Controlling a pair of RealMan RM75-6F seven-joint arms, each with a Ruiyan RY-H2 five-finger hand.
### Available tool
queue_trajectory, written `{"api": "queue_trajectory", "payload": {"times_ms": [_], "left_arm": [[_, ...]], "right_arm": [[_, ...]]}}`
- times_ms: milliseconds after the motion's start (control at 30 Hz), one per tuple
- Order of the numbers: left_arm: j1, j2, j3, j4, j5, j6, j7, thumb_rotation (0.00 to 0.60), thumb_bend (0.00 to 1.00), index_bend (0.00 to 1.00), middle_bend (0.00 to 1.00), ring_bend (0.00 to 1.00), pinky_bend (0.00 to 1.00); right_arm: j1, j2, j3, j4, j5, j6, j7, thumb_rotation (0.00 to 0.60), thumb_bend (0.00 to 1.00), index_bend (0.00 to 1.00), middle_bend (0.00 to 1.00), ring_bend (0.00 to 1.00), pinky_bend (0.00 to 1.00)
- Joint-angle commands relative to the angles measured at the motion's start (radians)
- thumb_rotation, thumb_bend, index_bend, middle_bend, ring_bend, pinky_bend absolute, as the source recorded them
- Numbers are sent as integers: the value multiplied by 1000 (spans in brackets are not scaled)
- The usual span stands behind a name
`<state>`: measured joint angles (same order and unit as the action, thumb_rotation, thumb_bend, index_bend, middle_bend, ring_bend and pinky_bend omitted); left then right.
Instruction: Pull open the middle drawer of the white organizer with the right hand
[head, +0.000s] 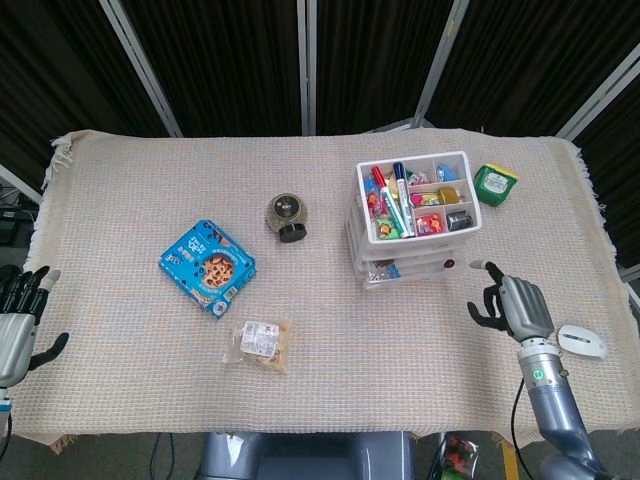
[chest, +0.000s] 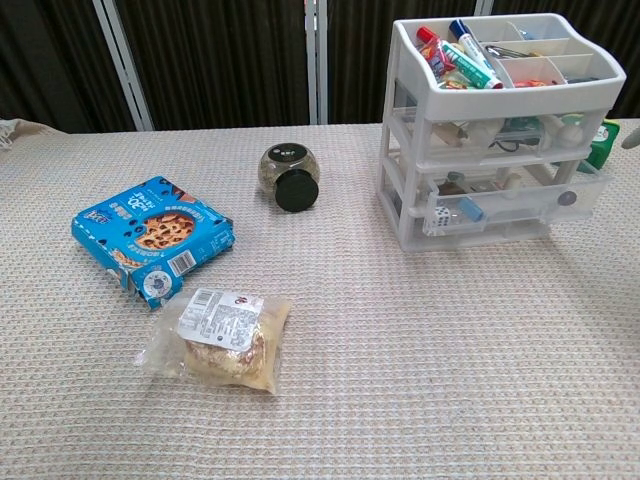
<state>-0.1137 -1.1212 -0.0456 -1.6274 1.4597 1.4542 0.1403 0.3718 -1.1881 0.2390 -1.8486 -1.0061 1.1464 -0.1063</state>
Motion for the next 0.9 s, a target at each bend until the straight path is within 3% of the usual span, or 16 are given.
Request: {"api": "queue_trajectory", "payload": {"times_ms": [33,900], "left_arm": [[0,0,0,0,0,0,1,600,318,0,0,0,0],[-1,1,0,-1,-1,-2,-1,600,318,0,0,0,0]], "right_arm": [[16,-19,0,16,13,-13,-10,600,298,281,840,859,601],[109,-133,0,95,131,-73,-80,600,301,315,840,859,601]]}}
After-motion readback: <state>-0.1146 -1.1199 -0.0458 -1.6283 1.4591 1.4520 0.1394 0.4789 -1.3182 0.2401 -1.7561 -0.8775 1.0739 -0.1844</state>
